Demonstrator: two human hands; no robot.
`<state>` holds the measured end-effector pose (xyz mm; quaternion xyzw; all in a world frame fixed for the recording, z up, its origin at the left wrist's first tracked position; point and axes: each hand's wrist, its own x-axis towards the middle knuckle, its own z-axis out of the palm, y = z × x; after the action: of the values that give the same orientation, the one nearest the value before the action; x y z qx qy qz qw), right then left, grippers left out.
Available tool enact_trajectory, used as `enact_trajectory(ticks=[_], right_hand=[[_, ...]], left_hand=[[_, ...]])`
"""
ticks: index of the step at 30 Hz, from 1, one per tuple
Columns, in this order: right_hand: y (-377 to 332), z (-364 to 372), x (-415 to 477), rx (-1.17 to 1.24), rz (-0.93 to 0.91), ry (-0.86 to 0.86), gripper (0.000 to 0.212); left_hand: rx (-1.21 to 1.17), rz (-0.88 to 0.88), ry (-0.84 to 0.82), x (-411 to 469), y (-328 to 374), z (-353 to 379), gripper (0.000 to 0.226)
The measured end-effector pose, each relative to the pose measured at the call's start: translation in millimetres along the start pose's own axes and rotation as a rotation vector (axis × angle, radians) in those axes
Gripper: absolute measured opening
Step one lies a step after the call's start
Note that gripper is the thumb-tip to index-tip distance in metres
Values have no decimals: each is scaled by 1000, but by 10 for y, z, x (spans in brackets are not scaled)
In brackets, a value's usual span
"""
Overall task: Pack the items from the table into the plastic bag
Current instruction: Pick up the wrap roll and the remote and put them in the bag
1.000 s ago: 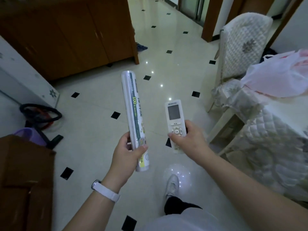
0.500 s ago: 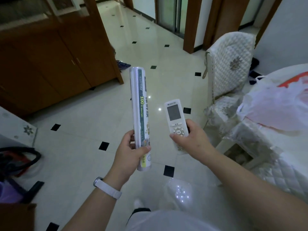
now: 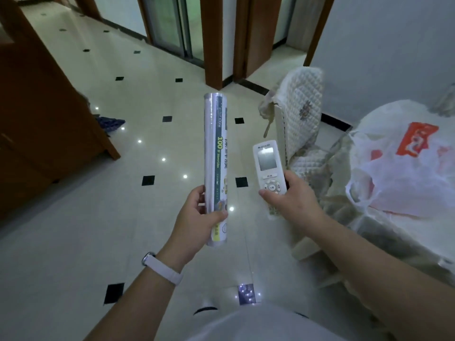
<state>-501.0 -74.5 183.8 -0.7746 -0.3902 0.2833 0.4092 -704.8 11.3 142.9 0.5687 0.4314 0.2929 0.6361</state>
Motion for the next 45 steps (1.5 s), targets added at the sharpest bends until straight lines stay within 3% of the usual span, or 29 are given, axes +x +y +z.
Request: enact_trajectory(ticks=[8, 21, 29, 37, 45], right_hand=[[98, -152, 526, 42, 149, 255, 24], [1051, -1158, 1612, 193, 314, 552, 31], [1613, -2039, 2090, 257, 502, 593, 37], [1832, -2422, 2062, 245, 594, 717, 40], [2024, -2172, 2324, 221, 787, 573, 42]], left_hand=[[93, -10, -263, 1092, 185, 220, 57], [317, 32, -601, 2606, 538, 1849, 59], [425, 26, -790, 3238, 744, 3168, 56], [529, 43, -1015, 3575, 769, 3930, 58], [553, -6, -1139, 4017, 706, 4479, 69]])
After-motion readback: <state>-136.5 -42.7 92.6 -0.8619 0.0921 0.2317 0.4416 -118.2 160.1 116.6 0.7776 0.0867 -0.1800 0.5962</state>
